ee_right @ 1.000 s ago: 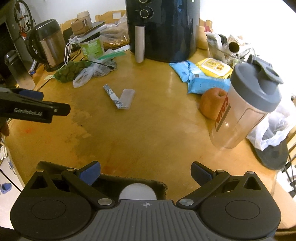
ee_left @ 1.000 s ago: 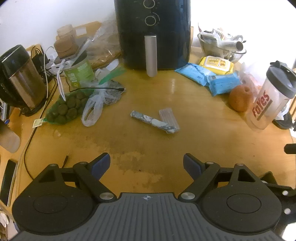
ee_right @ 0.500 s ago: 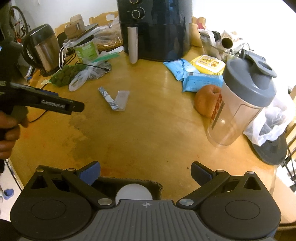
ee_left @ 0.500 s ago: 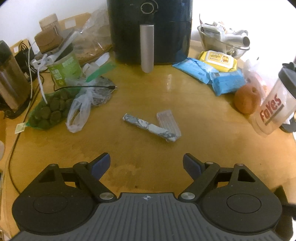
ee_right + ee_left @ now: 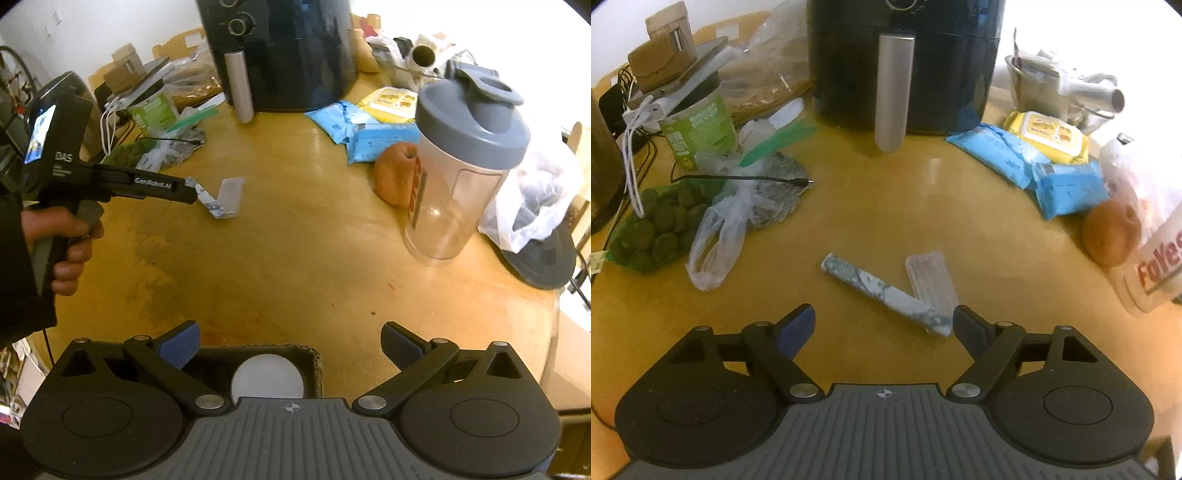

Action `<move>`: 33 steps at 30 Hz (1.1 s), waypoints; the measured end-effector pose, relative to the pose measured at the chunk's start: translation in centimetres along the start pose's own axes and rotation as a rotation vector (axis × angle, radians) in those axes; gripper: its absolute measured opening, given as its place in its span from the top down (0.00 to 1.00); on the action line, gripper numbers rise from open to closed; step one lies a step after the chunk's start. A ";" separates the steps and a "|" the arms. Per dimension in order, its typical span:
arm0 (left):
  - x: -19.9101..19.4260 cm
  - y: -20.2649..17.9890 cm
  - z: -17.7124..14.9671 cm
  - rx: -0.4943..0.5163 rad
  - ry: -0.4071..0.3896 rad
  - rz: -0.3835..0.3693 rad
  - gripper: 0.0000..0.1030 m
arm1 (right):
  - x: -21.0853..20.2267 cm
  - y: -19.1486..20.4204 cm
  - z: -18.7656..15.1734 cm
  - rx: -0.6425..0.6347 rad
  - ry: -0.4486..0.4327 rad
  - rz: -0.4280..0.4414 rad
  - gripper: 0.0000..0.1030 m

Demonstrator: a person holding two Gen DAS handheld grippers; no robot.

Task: Organize rigid objects
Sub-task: 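Move the left tool to the marble-patterned strip and grasp it, then lift the strip with the left tool while the right tool grasps the clear plastic case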

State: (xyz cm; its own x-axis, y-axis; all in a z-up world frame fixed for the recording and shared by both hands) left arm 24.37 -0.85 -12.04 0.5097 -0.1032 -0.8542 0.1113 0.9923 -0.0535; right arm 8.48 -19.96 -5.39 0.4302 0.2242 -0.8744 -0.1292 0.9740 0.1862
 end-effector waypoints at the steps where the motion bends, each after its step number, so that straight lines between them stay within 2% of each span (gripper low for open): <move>1: 0.4 0.1 0.1 -0.009 0.004 0.007 0.27 | 0.0 -0.1 0.0 0.005 0.001 -0.001 0.00; 9: 3.3 1.0 1.0 -0.106 0.029 0.022 0.29 | 0.0 -0.4 -0.2 0.034 0.006 -0.010 0.00; 11: 4.0 1.3 1.2 -0.127 0.036 0.028 0.33 | 0.0 -0.6 -0.3 0.043 0.008 -0.010 0.00; 13: 4.8 1.5 1.4 -0.152 0.056 0.024 0.47 | -0.1 -0.8 -0.3 0.053 0.010 -0.011 0.00; 17: 5.4 1.8 1.5 -0.173 0.061 0.026 0.55 | -0.2 -1.0 -0.3 0.066 0.009 -0.014 0.00; 19: 5.4 1.8 1.4 -0.163 0.058 0.032 0.77 | -0.2 -1.1 -0.3 0.070 0.008 -0.016 0.00; 23: 5.4 2.1 1.4 -0.153 0.059 0.034 0.85 | -0.3 -1.3 -0.5 0.083 0.010 -0.014 0.00; 33: 3.9 2.4 0.6 -0.136 0.054 0.014 0.85 | -0.2 -1.0 -0.4 0.067 0.010 0.007 0.00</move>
State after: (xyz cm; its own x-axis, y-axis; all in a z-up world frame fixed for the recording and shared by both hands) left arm 27.12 1.05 -15.24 0.4637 -0.0893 -0.8815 -0.0135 0.9941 -0.1078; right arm 8.17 -20.98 -5.52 0.4208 0.2308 -0.8773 -0.0717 0.9725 0.2215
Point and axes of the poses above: each gripper's, at about its wrist camera, not at the fingertips, and x roughly the way its jaws point, y to its left, z to its top, the point moved 5 cm from there along x, roughly the way its jaws point, and after that the axes turned 3 degrees about -x, right-handed, at the moved point
